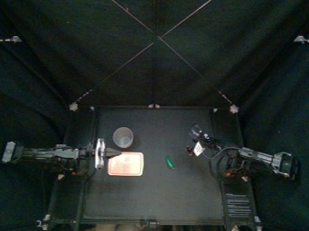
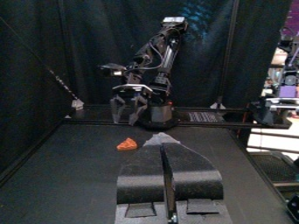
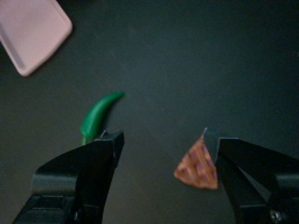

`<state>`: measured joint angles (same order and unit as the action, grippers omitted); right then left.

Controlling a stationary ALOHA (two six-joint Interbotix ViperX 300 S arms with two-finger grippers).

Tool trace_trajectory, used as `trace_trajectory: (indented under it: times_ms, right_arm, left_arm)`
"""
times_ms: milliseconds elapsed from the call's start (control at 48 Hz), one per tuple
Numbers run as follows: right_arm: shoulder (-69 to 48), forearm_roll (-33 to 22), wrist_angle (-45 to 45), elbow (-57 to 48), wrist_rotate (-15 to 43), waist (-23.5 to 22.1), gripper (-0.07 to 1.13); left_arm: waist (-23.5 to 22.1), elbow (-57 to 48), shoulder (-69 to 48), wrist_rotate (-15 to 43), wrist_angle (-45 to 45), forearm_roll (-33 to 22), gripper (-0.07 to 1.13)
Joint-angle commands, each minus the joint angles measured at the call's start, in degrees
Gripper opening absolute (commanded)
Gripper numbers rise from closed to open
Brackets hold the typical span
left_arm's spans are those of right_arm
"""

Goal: Pick the pie then place it on the pink plate
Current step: Pick the pie

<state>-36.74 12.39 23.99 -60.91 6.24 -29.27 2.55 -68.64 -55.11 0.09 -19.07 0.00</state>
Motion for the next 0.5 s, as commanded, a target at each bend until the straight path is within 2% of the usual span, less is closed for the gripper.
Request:
trace_trajectory:
  times_ms: [21, 146, 500]
  right_arm:
    - [2.20, 0.00, 7.29, 2.29, 0.26, -1.85, 1.04]
    - [6.33, -0.44, 12.22, 3.60, 0.53, -2.11, 1.03]
    - [20.21, -2.29, 12.48, 6.50, 0.70, -4.04, 1.03]
  left_arm:
    - [0.35, 0.79, 0.35, 0.00, -0.44, 0.09, 0.01]
    - [0.35, 0.79, 0.35, 0.00, -0.44, 0.09, 0.01]
    - [0.44, 0.53, 0.35, 0.00, -0.44, 0.09, 0.01]
